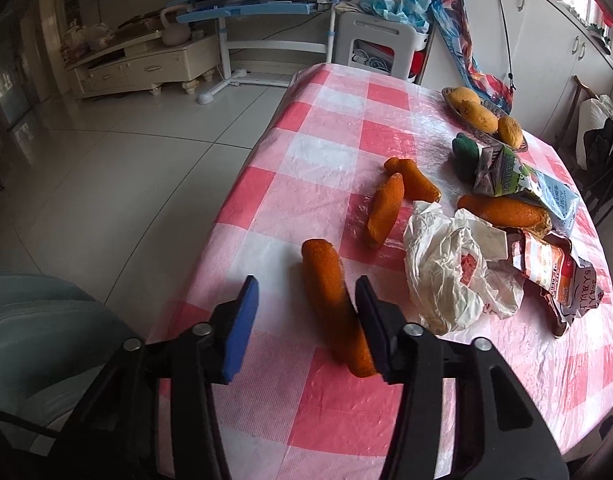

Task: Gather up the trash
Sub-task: 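Move the right gripper to the crumpled white bag near the sweet potatoes, then grasp the crumpled white bag with the right gripper and carry it to the basin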

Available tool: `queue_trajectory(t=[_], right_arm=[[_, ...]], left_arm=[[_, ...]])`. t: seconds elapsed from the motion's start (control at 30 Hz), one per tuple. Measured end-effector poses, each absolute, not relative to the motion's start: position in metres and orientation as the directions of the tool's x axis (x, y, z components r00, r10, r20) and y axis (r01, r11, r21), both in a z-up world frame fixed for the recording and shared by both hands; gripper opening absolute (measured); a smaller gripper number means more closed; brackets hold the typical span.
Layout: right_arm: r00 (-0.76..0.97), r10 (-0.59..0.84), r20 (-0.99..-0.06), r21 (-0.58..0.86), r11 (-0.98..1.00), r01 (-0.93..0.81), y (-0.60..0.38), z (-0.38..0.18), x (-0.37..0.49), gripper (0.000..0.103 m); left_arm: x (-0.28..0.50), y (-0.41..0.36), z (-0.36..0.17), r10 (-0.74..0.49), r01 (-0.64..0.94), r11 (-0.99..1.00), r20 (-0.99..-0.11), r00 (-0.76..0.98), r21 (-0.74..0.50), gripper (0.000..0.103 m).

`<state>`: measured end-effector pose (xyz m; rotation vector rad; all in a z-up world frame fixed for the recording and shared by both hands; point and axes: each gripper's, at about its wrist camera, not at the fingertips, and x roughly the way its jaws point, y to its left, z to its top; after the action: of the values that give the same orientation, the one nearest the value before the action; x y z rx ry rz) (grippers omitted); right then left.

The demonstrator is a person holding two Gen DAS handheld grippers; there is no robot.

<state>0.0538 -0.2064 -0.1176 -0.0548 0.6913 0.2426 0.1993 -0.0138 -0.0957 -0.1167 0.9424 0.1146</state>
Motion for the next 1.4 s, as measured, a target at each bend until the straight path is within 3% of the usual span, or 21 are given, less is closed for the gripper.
queue_trajectory(t=[0.03,0.1,0.37,0.53,0.77,0.8,0.87,0.9,1.07,1.4], right_arm=[[0.742,0.207,-0.637,0.032,0.97,-0.243,-0.205,-0.118,0.056,0.093],[0.74,0.223,-0.635,0.047,0.967,-0.252,-0.204,-0.119,0.06,0.093],[0.678,0.346,-0.649,0.178,0.935,-0.307,-0.191,-0.115,0.097,0.088],[0.649,0.389,-0.654,0.187,0.914,-0.359,-0.161,-0.118,0.132,0.078],[0.643,0.358,-0.677,0.159,0.924,-0.347,-0.134,-0.131,0.185,0.073],[0.644,0.346,-0.682,0.146,0.927,-0.345,-0.131,-0.133,0.19,0.071],[0.626,0.324,-0.709,0.125,0.932,-0.34,-0.13,-0.138,0.2,0.048],[0.611,0.321,-0.724,0.125,0.932,-0.34,-0.13,-0.141,0.204,0.041],[0.61,0.338,-0.716,0.128,0.924,-0.361,-0.138,-0.133,0.192,0.026],[0.595,0.411,-0.69,0.193,0.897,-0.397,-0.175,-0.114,0.122,0.025]], left_arm=[[0.199,-0.013,-0.095,0.033,-0.142,0.988,-0.814,0.58,-0.062,0.026],[0.197,-0.009,-0.093,-0.01,-0.138,0.984,-0.82,0.572,-0.109,0.018],[0.182,0.02,-0.064,-0.059,-0.197,0.947,-0.742,0.667,-0.252,0.017],[0.177,0.037,-0.047,-0.078,-0.217,0.921,-0.697,0.713,-0.325,0.017],[0.175,0.044,-0.036,-0.102,-0.214,0.907,-0.682,0.724,-0.362,0.017],[0.175,0.043,-0.035,-0.106,-0.209,0.908,-0.681,0.725,-0.363,0.017],[0.174,0.04,-0.033,-0.114,-0.197,0.911,-0.68,0.724,-0.362,0.017],[0.173,0.039,-0.032,-0.119,-0.19,0.913,-0.679,0.724,-0.362,0.017],[0.171,0.038,-0.031,-0.148,-0.172,0.91,-0.683,0.715,-0.378,0.017],[0.165,0.03,-0.048,-0.192,-0.153,0.914,-0.734,0.652,-0.375,0.017]])
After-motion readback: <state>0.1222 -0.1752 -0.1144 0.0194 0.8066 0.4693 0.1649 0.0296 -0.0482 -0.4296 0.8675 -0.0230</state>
